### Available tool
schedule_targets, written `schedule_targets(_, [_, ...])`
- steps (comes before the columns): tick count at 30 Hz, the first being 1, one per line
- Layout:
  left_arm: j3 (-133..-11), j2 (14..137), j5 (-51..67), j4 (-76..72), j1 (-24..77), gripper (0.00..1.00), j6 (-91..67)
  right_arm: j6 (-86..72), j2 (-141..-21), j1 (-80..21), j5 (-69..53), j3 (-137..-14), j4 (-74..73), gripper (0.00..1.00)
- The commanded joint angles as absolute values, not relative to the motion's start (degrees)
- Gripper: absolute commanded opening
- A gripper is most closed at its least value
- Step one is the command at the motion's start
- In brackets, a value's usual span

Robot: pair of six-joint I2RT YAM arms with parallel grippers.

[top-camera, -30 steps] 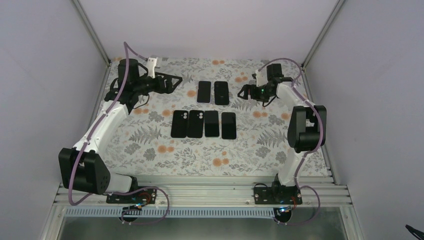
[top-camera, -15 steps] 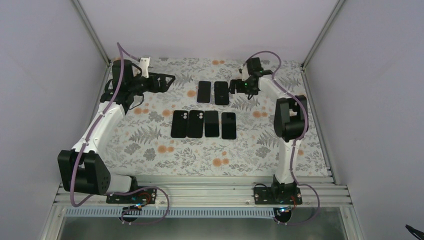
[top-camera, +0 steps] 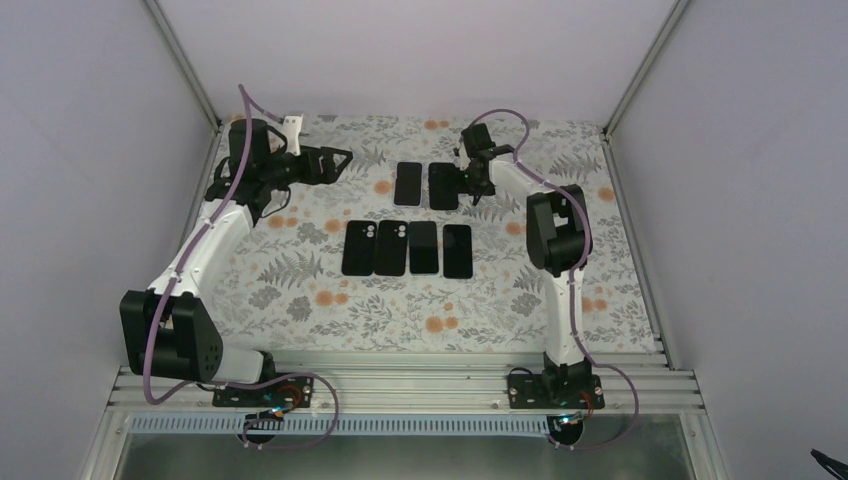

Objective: Take the phone out of the phone case
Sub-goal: Pick up the phone at the center of the board.

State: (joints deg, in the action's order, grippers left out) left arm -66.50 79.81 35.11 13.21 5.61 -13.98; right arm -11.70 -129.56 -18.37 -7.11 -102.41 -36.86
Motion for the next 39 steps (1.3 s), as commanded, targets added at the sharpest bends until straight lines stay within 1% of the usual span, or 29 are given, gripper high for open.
schedule_targets(1, [-65.9,79.6,35.0,11.7,5.4,1.0,-13.6,-13.0,-131.1,-20.3,-4.5,-105.1,-35.8,0.99])
schedule_targets(16, [-65.6,79.9,34.0,11.8,5.4,1.0,-13.3,-14.4,-137.0,-23.3,0.2,-109.2,-36.4,0.99])
schedule_targets(20, [-65.5,79.9,33.6,11.9,5.4,1.0,-13.2,-14.9,-138.2,-23.6,3.3,-108.6,-36.0,0.99])
schedule_targets(25, [-66.0,80.1,32.6,12.5,5.3,1.0,-12.9,-12.7,-138.7,-23.6,8.9,-105.0,-34.7,1.0])
schedule_targets(28, [-66.3,80.3,32.3,12.7,5.3,1.0,-12.9,-10.0,-138.9,-23.0,10.1,-102.9,-34.6,0.97])
schedule_targets(30, [-66.3,80.4,32.3,12.7,5.3,1.0,-13.0,-8.9,-139.2,-22.1,8.7,-102.0,-34.9,0.92])
schedule_targets(31, [-66.4,80.5,32.2,12.8,5.3,1.0,-13.0,-8.4,-139.1,-21.6,7.9,-101.7,-35.1,0.87])
schedule_targets(33, [-66.5,80.4,31.9,13.0,5.3,1.0,-12.9,-7.6,-138.9,-20.7,7.2,-100.7,-35.4,0.82])
schedule_targets(36, [-66.7,80.2,31.7,13.4,5.3,1.0,-12.7,-6.4,-136.9,-19.1,6.2,-97.6,-34.8,0.78])
schedule_targets(39, [-66.7,79.9,31.8,13.5,5.3,1.0,-12.7,-4.8,-134.3,-17.5,5.7,-93.7,-34.1,0.77])
